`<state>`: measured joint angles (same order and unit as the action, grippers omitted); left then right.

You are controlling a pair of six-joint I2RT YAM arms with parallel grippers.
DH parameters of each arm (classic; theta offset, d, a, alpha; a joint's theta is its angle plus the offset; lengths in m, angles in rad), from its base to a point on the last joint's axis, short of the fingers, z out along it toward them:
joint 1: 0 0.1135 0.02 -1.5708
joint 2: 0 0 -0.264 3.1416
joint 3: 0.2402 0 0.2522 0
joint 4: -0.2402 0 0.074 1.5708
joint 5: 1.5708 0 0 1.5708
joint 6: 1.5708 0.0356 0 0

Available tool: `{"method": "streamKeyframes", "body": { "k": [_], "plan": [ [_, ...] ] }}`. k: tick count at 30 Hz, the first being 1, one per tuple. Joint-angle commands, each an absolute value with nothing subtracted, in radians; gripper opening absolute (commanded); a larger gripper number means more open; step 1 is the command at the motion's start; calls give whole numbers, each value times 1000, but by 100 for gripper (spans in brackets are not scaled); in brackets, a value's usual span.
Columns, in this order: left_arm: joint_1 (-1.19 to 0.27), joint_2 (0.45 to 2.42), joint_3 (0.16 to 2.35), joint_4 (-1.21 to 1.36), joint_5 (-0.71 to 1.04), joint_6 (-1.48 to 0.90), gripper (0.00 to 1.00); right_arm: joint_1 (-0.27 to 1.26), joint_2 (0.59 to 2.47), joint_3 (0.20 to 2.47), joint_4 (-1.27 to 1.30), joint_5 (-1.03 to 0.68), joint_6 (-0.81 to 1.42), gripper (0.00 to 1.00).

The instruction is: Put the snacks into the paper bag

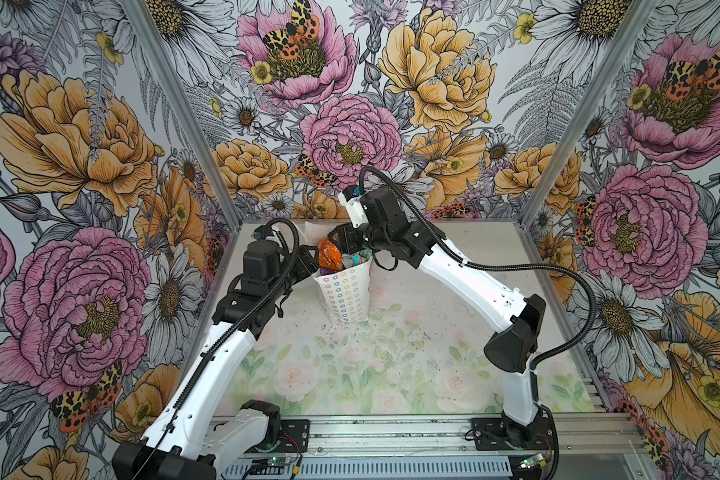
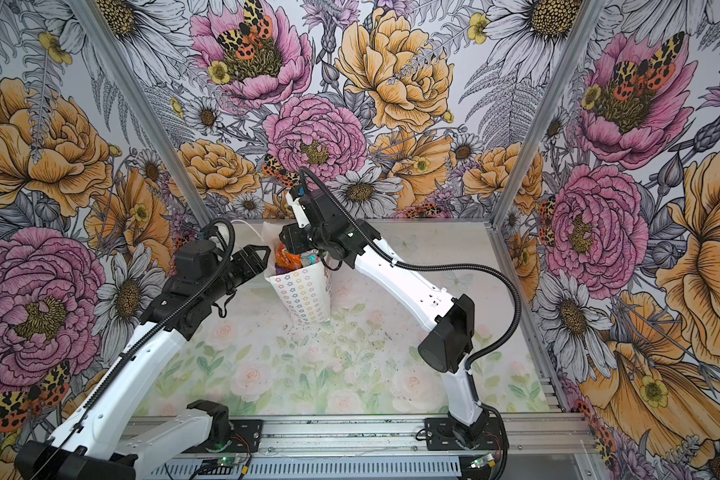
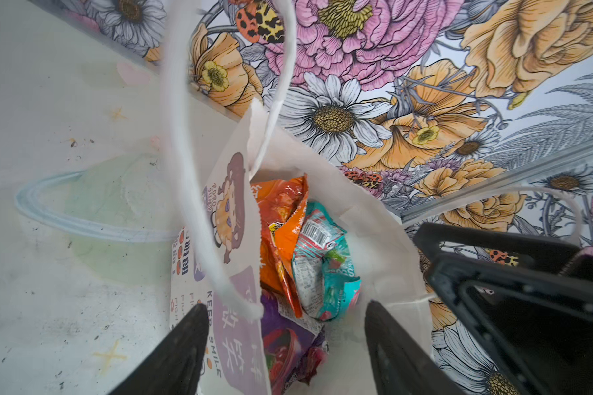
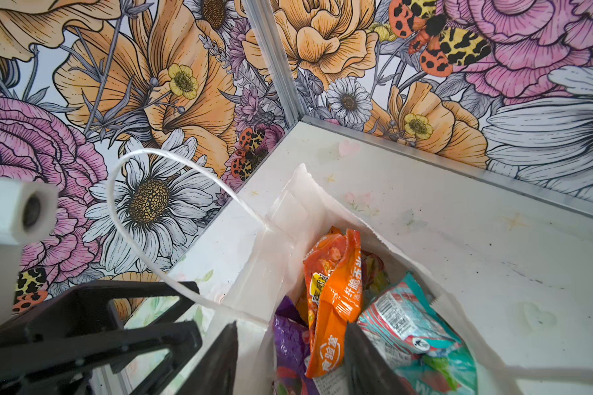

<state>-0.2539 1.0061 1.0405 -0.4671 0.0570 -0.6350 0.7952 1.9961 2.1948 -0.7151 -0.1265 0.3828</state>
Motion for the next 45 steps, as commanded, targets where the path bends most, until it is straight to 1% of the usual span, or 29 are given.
{"method": "streamKeyframes", "body": {
  "k": [1,8,11,16,20,24,32,37,41,45],
  "plan": [
    [-276,953,1078,-456,19,-597,80,798,1919,2177,-703,-137,357,53],
    [-331,868,1100,-454,-55,-536,86,797,1819,2133,-703,-127,315,55],
    [-358,840,1102,-453,-110,-483,89,798,1756,2093,-703,-92,278,57],
    [-370,797,1080,-429,-178,-407,94,798,1619,1991,-703,56,207,62],
    [-370,759,1055,-387,-202,-360,96,798,1524,1905,-701,183,159,66],
    [-370,726,1032,-354,-255,-300,97,743,1439,1811,-701,250,156,69],
    [-367,660,969,-311,-340,-187,99,596,1296,1593,-685,318,173,70],
    [-359,605,889,-250,-370,-101,99,461,1213,1424,-632,315,174,70],
    [-340,574,814,-193,-412,-69,99,350,1146,1272,-534,295,145,70],
    [-304,571,738,-133,-386,-62,99,256,1126,1146,-447,290,133,70]
  ]
}}
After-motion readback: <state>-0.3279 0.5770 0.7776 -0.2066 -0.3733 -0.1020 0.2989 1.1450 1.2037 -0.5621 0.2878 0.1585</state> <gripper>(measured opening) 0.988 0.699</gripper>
